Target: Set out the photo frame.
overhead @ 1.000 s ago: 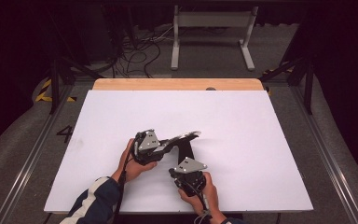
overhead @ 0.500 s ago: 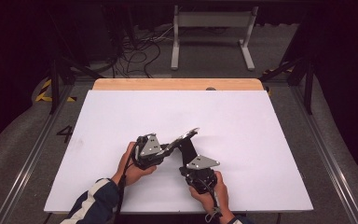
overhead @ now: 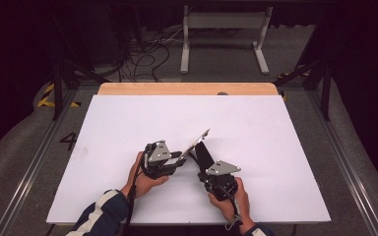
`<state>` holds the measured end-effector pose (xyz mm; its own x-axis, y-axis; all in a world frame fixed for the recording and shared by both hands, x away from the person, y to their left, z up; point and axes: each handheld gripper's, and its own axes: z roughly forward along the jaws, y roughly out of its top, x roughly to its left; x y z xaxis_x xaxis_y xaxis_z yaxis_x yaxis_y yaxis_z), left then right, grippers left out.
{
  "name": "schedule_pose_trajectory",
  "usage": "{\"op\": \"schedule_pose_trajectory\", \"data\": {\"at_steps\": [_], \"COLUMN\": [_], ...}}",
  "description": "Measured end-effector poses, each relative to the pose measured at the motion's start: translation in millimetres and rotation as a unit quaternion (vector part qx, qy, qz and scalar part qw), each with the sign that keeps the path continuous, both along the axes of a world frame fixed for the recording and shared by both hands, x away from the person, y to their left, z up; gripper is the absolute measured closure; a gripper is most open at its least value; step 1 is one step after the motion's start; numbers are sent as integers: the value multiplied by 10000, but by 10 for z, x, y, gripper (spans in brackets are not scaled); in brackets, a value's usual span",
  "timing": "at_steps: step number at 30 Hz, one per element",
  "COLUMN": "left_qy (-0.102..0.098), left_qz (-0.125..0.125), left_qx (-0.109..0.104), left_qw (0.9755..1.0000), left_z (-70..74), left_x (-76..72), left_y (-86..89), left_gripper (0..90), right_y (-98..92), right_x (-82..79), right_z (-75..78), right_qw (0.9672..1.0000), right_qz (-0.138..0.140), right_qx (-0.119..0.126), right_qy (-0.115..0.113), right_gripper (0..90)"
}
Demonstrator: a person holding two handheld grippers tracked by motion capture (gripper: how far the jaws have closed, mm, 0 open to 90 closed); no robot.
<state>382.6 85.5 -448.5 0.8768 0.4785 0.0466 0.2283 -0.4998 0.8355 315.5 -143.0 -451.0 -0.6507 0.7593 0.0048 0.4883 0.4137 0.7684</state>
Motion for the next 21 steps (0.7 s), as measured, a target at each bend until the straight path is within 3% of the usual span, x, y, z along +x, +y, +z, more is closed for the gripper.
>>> {"op": "schedule_pose_trajectory", "data": {"at_steps": [4,7,9,13,17,21], "left_qy": [-15,-191,-313,-495,-504,-555], "left_qz": [47,-29,-14,-35,-66,-123], "left_qx": [52,114,276,472,490,579], "left_qw": [10000,9997,9991,9977,9975,9967], "left_z": [-27,-12,-2,12,13,35], "left_x": [37,18,-20,-83,-98,-147], "left_y": [-47,-84,-128,-165,-165,-181], "left_gripper": [630,649,682,688,691,689], "right_y": [-29,-63,-121,-219,-324,-447], "right_x": [9,21,44,70,94,136], "right_z": [3,5,1,10,50,58], "right_qw": [10000,9999,9999,9995,9990,9981], "right_qz": [-45,-112,-157,-212,-352,-368], "right_qx": [-34,-40,-15,212,271,479], "right_qy": [-29,-22,-5,114,46,156], "right_gripper": [900,900,900,900,900,900]}}
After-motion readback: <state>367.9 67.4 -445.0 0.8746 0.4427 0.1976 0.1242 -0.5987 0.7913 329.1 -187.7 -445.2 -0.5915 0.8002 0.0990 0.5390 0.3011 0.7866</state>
